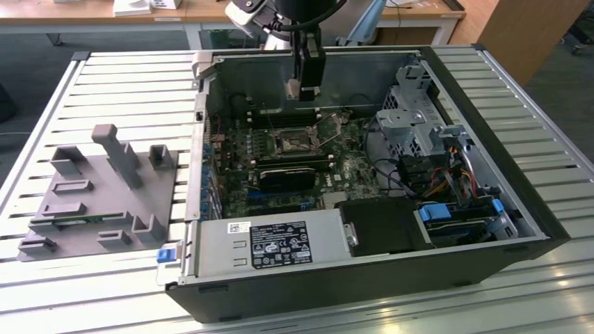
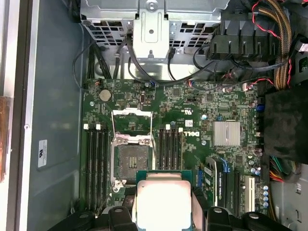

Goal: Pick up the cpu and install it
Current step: 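Place the cpu into insertion slot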

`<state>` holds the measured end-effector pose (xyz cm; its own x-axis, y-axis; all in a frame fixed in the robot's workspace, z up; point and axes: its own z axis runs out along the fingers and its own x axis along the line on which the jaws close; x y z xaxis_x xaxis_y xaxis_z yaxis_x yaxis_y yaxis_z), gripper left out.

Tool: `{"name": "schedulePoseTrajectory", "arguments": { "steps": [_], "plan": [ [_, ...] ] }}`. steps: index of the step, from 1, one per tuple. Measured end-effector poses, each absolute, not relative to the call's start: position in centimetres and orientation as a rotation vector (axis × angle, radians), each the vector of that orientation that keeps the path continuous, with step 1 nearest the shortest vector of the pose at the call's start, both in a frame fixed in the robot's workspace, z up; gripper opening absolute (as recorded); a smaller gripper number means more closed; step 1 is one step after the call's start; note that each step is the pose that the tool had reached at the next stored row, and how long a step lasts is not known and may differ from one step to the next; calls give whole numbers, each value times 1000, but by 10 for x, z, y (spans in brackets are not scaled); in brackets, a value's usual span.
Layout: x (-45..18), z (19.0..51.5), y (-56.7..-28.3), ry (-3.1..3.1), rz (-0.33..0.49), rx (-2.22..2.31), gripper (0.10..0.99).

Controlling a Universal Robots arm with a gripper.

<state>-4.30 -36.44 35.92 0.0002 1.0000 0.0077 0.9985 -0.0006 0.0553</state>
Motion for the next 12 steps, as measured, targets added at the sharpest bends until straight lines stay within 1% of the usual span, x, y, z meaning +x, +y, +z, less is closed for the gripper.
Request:
{"name": "schedulePoseTrajectory", "arguments": {
  "steps": [12],
  "plan": [
    [-43, 355, -364, 2197, 69, 2197, 541]
  ]
}}
